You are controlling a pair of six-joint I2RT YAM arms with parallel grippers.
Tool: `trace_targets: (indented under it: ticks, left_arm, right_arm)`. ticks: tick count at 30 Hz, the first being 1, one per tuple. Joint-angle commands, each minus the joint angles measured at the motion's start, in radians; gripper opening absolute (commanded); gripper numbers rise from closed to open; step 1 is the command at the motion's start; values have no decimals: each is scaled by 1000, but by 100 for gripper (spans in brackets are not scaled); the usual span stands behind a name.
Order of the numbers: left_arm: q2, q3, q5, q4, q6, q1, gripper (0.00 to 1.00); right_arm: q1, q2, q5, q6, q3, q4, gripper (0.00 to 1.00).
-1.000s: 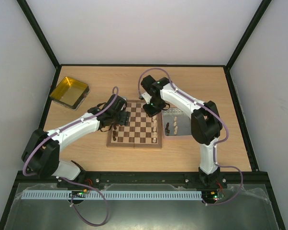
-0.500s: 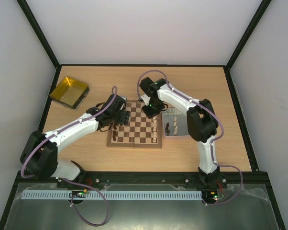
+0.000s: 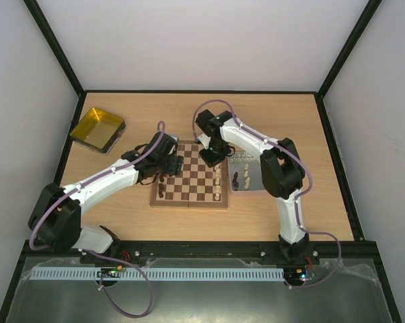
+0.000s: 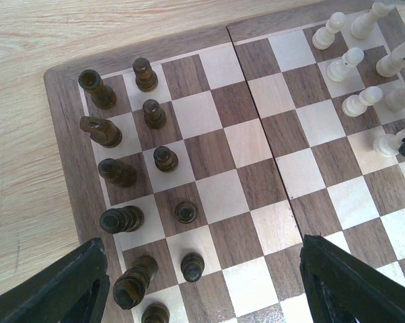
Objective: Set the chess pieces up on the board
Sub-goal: Place the chess piece on the chessboard.
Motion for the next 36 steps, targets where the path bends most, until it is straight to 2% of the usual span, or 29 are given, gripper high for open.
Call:
trace_targets:
  ticks: [1, 4, 8, 13, 26, 36]
  left_arm:
    - [-16, -8, 7, 6, 5, -4, 78]
    - [-14, -8, 12, 5, 5, -4, 78]
    - [-14, -8, 14, 6, 5, -5, 78]
    - [-13, -8, 16, 6, 7, -4, 78]
    - [-5, -8, 19, 6, 8, -4, 78]
    - [-5, -8, 34, 9, 10, -5, 76]
  right_arm:
    - [7, 21, 15, 10, 28, -6, 5]
    - [7, 25, 18, 11, 32, -7, 6]
    - [7, 31, 25, 12, 42, -5, 14]
    - [7, 37, 26, 13, 55, -9, 16]
    - [7, 30, 6, 9, 57, -16, 11]
    - [6, -16, 27, 12, 81, -25, 11]
